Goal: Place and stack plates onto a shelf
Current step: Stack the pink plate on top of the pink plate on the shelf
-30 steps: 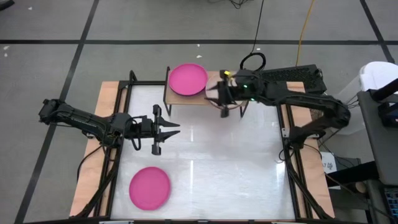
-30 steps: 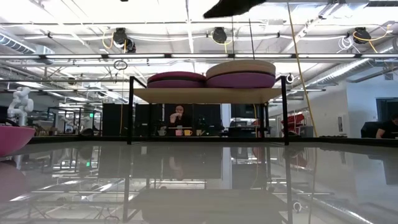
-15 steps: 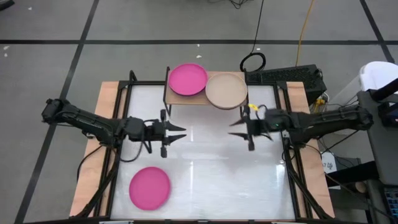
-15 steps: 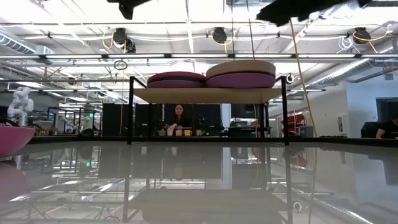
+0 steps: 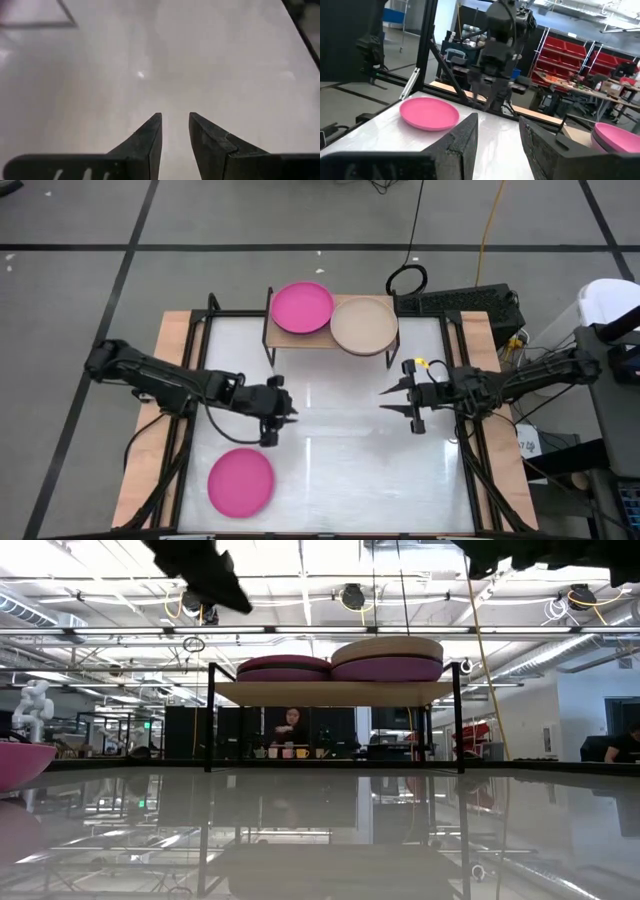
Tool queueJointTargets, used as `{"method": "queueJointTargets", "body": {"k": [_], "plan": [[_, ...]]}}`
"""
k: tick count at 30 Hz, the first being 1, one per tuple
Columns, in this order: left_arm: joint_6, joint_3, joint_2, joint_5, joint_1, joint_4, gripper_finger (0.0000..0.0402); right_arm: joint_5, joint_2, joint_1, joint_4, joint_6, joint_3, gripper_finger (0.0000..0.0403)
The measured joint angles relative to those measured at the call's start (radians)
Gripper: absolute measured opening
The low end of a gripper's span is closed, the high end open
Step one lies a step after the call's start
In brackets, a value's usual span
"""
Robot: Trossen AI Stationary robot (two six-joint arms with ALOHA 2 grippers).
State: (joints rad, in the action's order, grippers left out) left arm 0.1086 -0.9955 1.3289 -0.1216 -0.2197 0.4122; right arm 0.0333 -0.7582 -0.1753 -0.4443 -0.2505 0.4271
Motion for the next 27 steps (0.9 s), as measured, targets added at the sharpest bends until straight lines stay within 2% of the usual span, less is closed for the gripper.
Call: {"method": "queueJointTargets", "body": {"k": [6, 13, 21, 27], "plan": [[0.000, -0.008, 0.057, 0.161, -0.001, 0.127, 0.0101, -0.003, -0.001, -0.004, 0.000, 0.003, 0.000, 0.0125], [0.058, -0.007, 0.130, 0.271, -0.033, 0.329, 0.0101, -0.003, -0.004, -0.004, 0.008, 0.034, 0.000, 0.0125], [-0.009, 0.015, 0.194, 0.308, -0.115, 0.345, 0.0101, -0.003, -0.004, -0.004, 0.022, 0.049, 0.000, 0.0125], [-0.009, 0.052, 0.228, 0.333, -0.130, 0.320, 0.0101, -0.003, -0.004, -0.004, 0.031, 0.049, 0.000, 0.0125]]}}
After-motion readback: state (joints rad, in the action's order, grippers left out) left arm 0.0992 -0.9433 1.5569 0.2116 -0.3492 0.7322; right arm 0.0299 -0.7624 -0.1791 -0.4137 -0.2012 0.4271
